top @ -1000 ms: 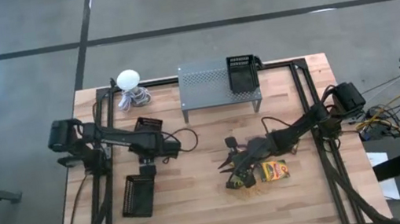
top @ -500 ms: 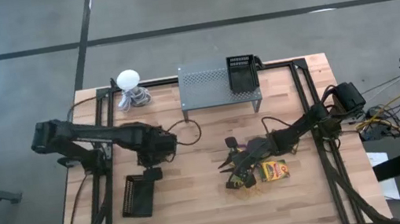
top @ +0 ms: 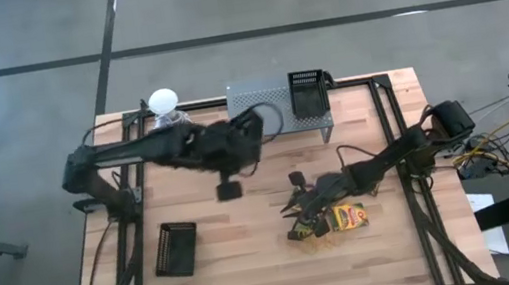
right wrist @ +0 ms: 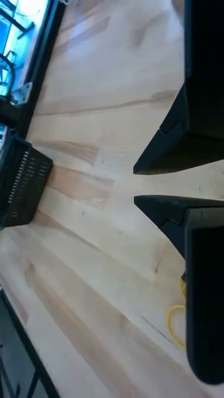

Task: Pick & Place Office Desk Supplies
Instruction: Put the top black bin on the shelf

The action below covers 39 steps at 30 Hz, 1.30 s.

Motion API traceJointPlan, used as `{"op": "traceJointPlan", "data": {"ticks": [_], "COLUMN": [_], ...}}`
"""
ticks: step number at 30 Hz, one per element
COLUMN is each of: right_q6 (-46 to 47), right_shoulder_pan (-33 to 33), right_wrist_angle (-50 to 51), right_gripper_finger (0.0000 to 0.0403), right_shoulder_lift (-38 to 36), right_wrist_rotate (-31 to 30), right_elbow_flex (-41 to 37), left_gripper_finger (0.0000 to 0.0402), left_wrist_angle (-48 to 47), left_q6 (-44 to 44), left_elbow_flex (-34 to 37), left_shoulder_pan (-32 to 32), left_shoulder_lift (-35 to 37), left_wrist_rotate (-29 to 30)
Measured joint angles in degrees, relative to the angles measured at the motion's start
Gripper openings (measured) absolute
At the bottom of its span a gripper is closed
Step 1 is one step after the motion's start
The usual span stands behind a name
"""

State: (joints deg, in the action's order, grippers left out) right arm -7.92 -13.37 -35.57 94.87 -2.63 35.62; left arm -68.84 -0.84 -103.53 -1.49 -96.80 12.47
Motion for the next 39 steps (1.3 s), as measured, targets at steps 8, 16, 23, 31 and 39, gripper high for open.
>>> {"op": "traceJointPlan", "data": {"ticks": [8,16,23,31,39], "right_q6": [0.29,0.27,0.12,0.04,-0.17], "right_shoulder_pan": [-0.29,-1.08,-1.42,-1.40,-1.40], "right_wrist_angle": [2.72,2.77,2.70,2.39,2.27], "right_gripper_finger": [0.0061,0.0061,0.0061,0.0061,0.0061], "right_shoulder_lift": [-0.63,-0.65,-0.72,-0.74,-0.74], "right_wrist_rotate": [-0.12,-0.10,-0.07,-0.08,-0.17], "right_elbow_flex": [-0.22,-0.52,-0.52,-0.50,-0.50], "left_gripper_finger": [0.0013,0.0020,0.0022,0.0084,0.0145], "left_wrist_angle": [-3.43,-3.30,-0.11,2.11,5.87], "left_q6": [-8.69,-11.75,-12.76,-12.28,-12.24], "left_elbow_flex": [-14.50,-21.37,-20.96,-20.85,-21.40], "left_shoulder_pan": [10.81,16.31,16.58,17.07,17.02], "left_shoulder_lift": [-16.48,-24.80,-25.38,-25.43,-24.22], "left_wrist_rotate": [1.81,2.22,2.31,1.28,1.24]}}
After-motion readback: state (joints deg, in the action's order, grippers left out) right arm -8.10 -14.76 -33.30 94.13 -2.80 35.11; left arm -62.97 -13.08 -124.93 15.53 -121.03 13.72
